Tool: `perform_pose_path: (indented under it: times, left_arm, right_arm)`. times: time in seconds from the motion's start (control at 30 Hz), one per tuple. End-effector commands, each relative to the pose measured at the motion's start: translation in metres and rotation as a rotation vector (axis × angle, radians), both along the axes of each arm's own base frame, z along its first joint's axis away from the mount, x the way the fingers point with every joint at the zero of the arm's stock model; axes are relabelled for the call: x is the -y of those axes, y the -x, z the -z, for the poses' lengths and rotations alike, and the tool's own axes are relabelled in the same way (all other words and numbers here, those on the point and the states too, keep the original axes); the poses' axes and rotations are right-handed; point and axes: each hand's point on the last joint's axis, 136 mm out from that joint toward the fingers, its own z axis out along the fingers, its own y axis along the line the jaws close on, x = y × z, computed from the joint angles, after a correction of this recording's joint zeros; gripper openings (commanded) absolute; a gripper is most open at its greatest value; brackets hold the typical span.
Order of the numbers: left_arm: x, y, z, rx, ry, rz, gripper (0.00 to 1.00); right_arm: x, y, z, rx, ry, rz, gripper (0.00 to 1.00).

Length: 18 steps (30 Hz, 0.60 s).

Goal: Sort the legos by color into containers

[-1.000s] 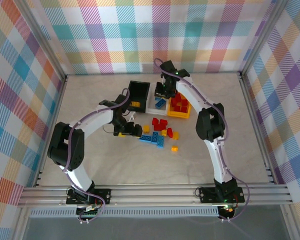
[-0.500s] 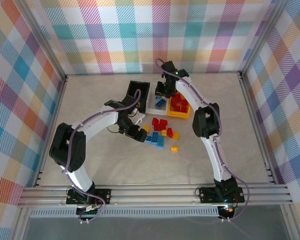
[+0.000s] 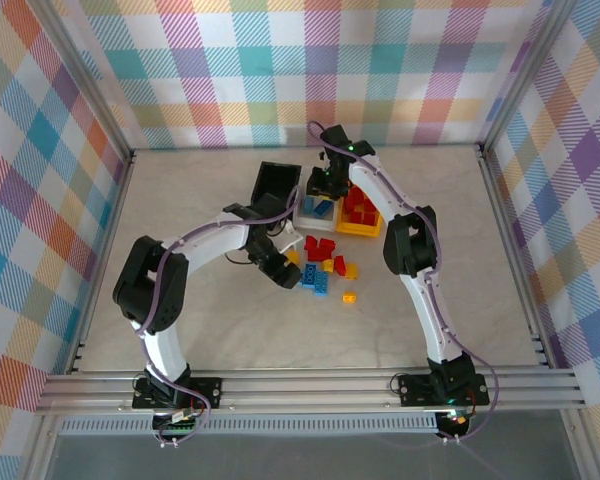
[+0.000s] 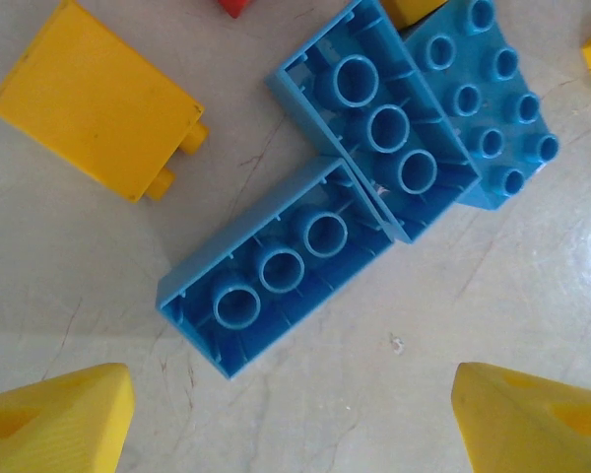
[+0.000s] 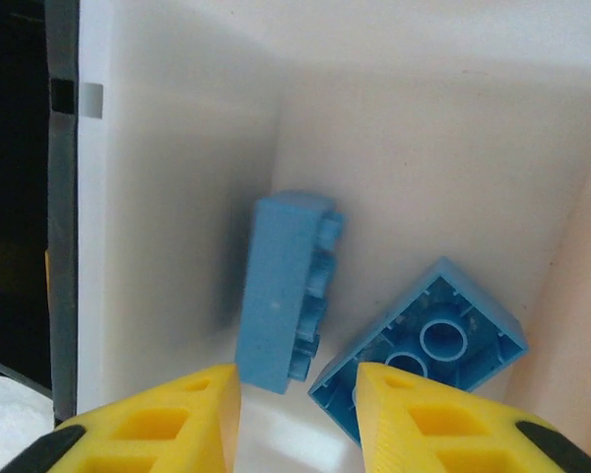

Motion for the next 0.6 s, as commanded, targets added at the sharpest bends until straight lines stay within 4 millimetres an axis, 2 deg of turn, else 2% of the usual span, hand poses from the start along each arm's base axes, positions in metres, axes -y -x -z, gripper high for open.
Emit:
perform_pose_path:
  times: [0.0, 0.13, 0.27, 0.37, 0.57]
  left_arm:
    - [0.017, -0.003, -0.004, 0.033, 0.045, 0.071, 0.84]
    - [0.024, -0.003, 0.0, 0.057, 0.05, 0.11, 0.84]
    - [0.024, -0.006, 0.01, 0.066, 0.03, 0.13, 0.84]
    - [0.023, -0.009, 0.019, 0.066, 0.013, 0.141, 0.84]
    - [0.026, 0.005, 0.022, 0.029, 0.017, 0.139, 0.84]
  right_arm:
    - [0.002, 0.013, -0.047, 0.04, -0.011, -0.039, 0.36]
    - [0.003, 0.026, -0.091, 0.089, -0.058, -0.05, 0.37]
    - [0.011, 0.048, -0.121, 0.11, -0.085, -0.053, 0.37]
    - [0.018, 0.069, -0.134, 0.105, -0.107, -0.05, 0.37]
    - [0.036, 0.104, -0.136, 0.094, -0.117, -0.013, 0.38]
